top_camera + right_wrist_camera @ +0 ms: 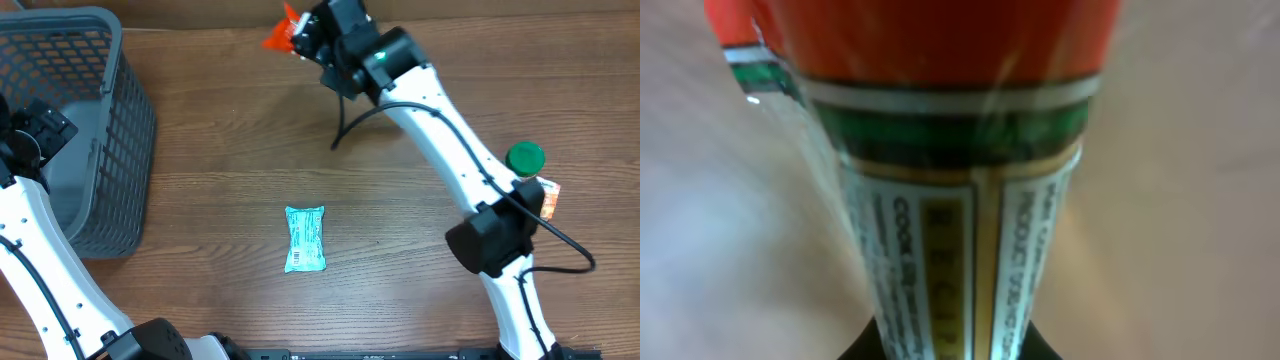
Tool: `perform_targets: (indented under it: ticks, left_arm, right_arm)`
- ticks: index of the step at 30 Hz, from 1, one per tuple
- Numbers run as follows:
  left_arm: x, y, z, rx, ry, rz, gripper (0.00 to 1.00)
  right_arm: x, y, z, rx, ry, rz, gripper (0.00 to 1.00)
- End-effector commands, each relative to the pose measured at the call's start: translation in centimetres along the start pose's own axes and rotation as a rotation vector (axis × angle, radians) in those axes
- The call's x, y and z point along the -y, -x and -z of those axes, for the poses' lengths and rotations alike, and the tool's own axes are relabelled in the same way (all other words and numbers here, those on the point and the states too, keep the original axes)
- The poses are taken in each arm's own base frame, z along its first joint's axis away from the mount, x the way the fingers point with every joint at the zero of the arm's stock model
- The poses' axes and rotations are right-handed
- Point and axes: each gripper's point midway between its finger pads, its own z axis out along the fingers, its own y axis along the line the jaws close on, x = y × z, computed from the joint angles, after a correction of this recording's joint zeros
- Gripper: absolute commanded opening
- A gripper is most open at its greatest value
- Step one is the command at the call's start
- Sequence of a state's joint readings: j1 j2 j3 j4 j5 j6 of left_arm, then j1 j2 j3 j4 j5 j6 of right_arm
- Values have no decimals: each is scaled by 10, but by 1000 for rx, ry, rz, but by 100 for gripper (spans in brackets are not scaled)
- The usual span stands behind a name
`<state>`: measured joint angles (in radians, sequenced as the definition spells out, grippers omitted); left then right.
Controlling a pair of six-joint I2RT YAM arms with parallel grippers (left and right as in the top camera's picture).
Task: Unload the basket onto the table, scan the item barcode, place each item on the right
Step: 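Carry the spaghetti package to the scanner with the right gripper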
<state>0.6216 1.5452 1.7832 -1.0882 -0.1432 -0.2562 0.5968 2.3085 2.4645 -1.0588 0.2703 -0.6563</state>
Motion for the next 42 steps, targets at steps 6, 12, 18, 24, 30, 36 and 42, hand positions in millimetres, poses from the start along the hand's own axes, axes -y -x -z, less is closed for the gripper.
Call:
perform_targets:
  ticks: [6,12,18,24,30,36,42]
  left_arm:
    - [3,6,4,19,-4,11,100]
    - [3,6,4,19,-4,11,100]
    - [3,6,4,19,-4,11,100]
    - [3,6,4,19,-4,11,100]
    - [3,6,4,19,-4,11,100]
    - [3,6,4,19,-4,11,100]
    - [3,6,4,19,-4,11,100]
  right_arm:
    - [87,46,12,111,-445,34,4]
    - [103,71,-2,234,-563,-46,4]
    - [113,74,-26,276,-716,-144,4]
    - [109,65,-55,257,-801,-138,4]
    - [97,56,-79,227,-793,-122,4]
    - [89,59,-80,226,-788,-118,4]
    - [84,65,-77,241,-784,-136,4]
